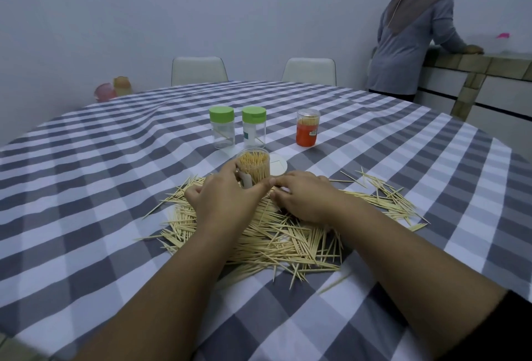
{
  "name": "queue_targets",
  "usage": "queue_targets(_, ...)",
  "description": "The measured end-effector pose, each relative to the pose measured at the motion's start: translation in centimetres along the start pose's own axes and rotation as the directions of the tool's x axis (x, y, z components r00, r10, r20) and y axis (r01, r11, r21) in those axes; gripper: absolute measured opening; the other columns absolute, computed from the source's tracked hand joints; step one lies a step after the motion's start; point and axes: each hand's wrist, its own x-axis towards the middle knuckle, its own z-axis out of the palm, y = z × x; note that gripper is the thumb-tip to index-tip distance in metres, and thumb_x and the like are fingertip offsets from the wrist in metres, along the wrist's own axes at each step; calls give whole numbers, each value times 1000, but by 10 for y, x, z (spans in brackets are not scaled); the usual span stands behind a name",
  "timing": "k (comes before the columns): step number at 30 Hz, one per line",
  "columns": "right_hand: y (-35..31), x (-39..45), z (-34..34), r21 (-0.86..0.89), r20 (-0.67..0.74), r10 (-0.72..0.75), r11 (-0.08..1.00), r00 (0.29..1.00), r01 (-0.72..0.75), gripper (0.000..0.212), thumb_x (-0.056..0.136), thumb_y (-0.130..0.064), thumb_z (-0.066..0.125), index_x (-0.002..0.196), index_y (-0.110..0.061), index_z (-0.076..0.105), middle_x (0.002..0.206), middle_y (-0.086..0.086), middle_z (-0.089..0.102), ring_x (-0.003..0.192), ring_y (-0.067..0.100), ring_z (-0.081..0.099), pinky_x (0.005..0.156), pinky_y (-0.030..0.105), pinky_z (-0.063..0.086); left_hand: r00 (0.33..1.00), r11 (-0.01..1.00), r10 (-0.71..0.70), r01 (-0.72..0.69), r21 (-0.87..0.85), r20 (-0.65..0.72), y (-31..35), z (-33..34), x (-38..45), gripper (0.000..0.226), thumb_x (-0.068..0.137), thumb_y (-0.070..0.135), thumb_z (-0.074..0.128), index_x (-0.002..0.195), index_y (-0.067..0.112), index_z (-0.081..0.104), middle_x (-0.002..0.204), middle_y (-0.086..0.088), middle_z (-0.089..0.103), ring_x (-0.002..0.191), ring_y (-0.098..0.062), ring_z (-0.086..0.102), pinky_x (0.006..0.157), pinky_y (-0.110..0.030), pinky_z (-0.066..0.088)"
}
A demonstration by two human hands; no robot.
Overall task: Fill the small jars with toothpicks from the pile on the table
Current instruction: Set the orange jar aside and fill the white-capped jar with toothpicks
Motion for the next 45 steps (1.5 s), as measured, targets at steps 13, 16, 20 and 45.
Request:
queue_targets(13,-12,0,6,-123,-102,25,992,995,-38,39,95,-32,50,134,-27,50,133,2,46,125,22,37,101,42,28,1000,1000,4,-4,16,1,-1,-1,2,47,76,70,57,105,34,52,85,18,50,97,-11,45,80,-33,17)
queue_targets(16,-11,-3,7,-257,-136,3,966,991,-38,43,90,-35,59,130,-24,51,126,1,50,118,23,43,97,41,29,1000,999,5,-5,49,10,0,-1,1,59,75,73,54,119,33,52,104,10,59,108,-15,47,81,-33,17)
queue_targets(20,-9,-3,12,-326,-187,-36,945,982,-27,42,91,-33,56,132,-25,49,128,1,50,119,23,42,98,43,27,1000,999,5,-6,36,20,-1,-2,0,58,76,72,54,120,35,51,102,11,58,108,-15,48,80,-33,16)
queue_targets(45,8,-5,-11,7,-417,196,977,888,-212,23,92,-7,44,105,-24,53,103,-2,57,101,21,47,85,38,26,999,999,12,-14,46,29,-5,1,-1,57,77,71,55,121,35,52,108,9,61,108,-15,48,81,-33,16)
